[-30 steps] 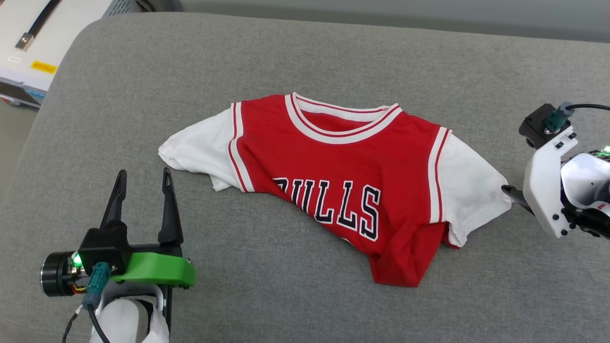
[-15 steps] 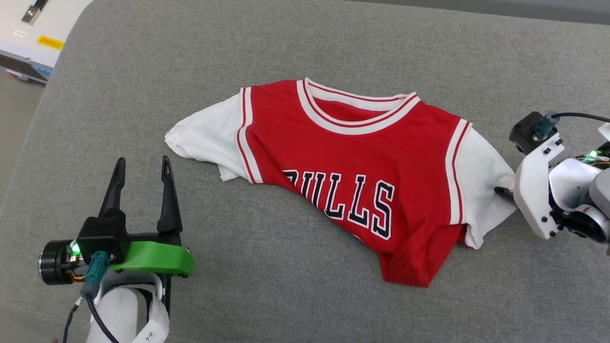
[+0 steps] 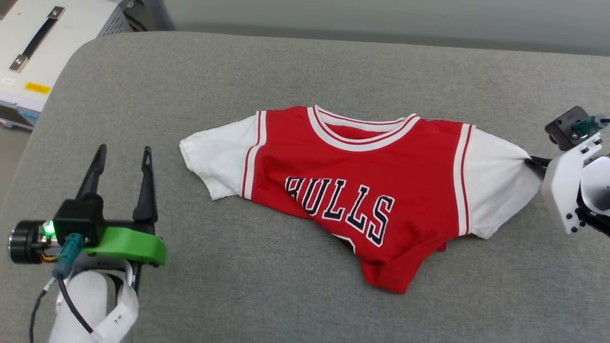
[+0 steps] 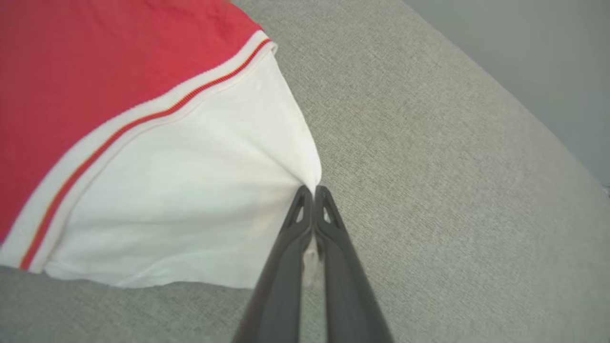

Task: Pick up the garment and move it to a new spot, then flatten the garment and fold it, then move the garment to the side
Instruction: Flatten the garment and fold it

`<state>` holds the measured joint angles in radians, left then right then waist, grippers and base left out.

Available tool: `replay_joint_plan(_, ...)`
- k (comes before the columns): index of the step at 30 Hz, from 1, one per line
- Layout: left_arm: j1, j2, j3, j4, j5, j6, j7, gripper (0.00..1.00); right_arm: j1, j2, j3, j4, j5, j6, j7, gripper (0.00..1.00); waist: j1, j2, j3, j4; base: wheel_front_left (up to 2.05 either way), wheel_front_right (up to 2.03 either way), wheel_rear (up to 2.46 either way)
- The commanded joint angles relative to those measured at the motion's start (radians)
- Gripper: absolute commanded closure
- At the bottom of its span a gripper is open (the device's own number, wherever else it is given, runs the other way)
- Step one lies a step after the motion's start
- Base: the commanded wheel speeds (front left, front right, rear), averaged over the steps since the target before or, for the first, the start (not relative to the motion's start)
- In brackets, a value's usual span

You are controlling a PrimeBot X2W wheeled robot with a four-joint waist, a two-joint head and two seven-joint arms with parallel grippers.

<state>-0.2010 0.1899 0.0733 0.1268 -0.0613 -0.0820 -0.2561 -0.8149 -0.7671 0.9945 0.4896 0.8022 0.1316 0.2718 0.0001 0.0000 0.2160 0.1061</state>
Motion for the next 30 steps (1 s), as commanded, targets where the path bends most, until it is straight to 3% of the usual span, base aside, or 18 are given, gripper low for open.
replay_joint_plan(1,-0.038,0.024,-0.003,0.008,0.005,-0.011,-0.006,0.0,0.022,-0.016,-0.008,-0.007,-0.004,-0.001,-0.012,1.0,-0.0001,0.0,-0.032,-0.038,0.0,0.0,0.0)
replay_joint_plan(9,-0.251,0.169,-0.099,0.123,-0.026,-0.046,0.012,0.0,0.082,-0.048,-0.091,-0.075,-0.032,-0.001,-0.045,1.0,-0.0001,0.0,-0.028,-0.081,0.0,0.0,0.0)
replay_joint_plan(14,-0.44,0.295,-0.282,0.193,-0.169,-0.048,0.137,0.0,0.126,-0.04,-0.155,-0.137,-0.067,-0.001,-0.041,1.0,-0.0001,0.0,0.003,-0.115,0.0,0.0,0.0)
replay_joint_plan(21,-0.678,0.465,-0.579,0.259,-0.486,-0.048,0.536,0.0,0.161,-0.016,-0.24,-0.223,-0.129,-0.001,-0.012,1.0,-0.0001,0.0,0.073,-0.158,0.0,0.0,0.0)
replay_joint_plan(27,-0.832,0.554,-0.762,0.272,-0.725,-0.049,0.88,0.0,0.171,0.006,-0.291,-0.288,-0.171,-0.001,0.02,1.0,-0.0001,0.0,0.136,-0.19,0.0,0.0,0.0)
replay_joint_plan(30,-0.881,0.581,-0.818,0.281,-0.809,-0.049,0.993,0.0,0.171,0.016,-0.309,-0.316,-0.188,-0.001,0.035,1.0,-0.0001,0.0,0.164,-0.205,0.0,0.0,0.0)
